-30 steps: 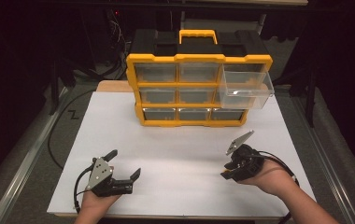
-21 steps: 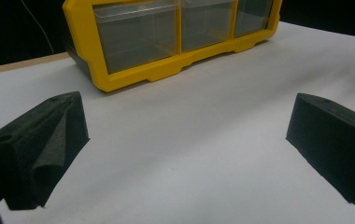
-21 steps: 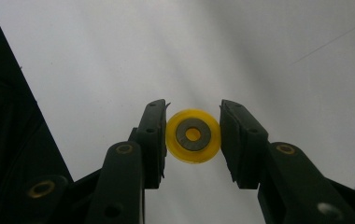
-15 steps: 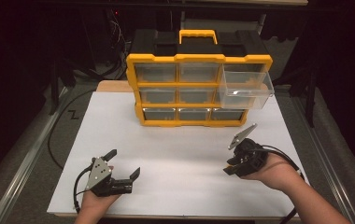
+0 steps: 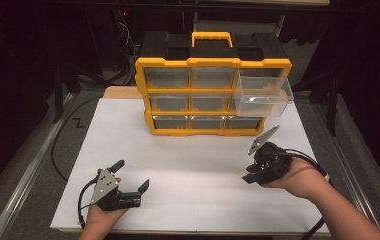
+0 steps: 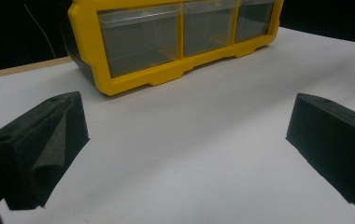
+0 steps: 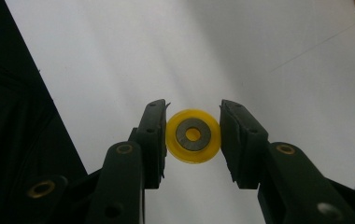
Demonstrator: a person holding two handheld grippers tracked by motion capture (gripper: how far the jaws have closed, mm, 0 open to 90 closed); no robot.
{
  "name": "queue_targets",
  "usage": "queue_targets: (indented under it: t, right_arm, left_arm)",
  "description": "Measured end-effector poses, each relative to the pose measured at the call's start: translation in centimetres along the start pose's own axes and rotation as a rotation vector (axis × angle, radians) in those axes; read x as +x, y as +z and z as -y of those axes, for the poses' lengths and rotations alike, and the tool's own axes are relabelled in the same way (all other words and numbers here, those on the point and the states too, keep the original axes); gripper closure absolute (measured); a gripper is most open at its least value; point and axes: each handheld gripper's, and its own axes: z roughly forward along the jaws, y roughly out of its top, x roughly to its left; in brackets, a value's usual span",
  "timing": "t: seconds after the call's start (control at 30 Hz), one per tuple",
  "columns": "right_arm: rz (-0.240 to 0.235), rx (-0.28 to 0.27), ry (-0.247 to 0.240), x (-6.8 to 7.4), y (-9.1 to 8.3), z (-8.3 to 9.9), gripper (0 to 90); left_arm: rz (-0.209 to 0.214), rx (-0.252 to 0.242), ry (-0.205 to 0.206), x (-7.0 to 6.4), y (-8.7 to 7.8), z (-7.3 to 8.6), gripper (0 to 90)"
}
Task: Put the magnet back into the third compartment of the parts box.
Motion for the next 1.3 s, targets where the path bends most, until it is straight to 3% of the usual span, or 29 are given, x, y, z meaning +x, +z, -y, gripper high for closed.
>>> queue_targets:
  t: [0.5, 1.3]
  right_arm:
    - [-0.004, -0.014, 0.011, -0.5, -2.2, -0.6, 65.0]
    - [-0.005, 0.005, -0.037, -0.8, -5.9, -2.6, 64.9]
  left_arm:
    - [0.001, -0.001, 0.001, -0.1, 0.2, 0.0, 0.1]
    - [0.001, -0.001, 0.015, -0.2, 0.3, 0.1, 0.1]
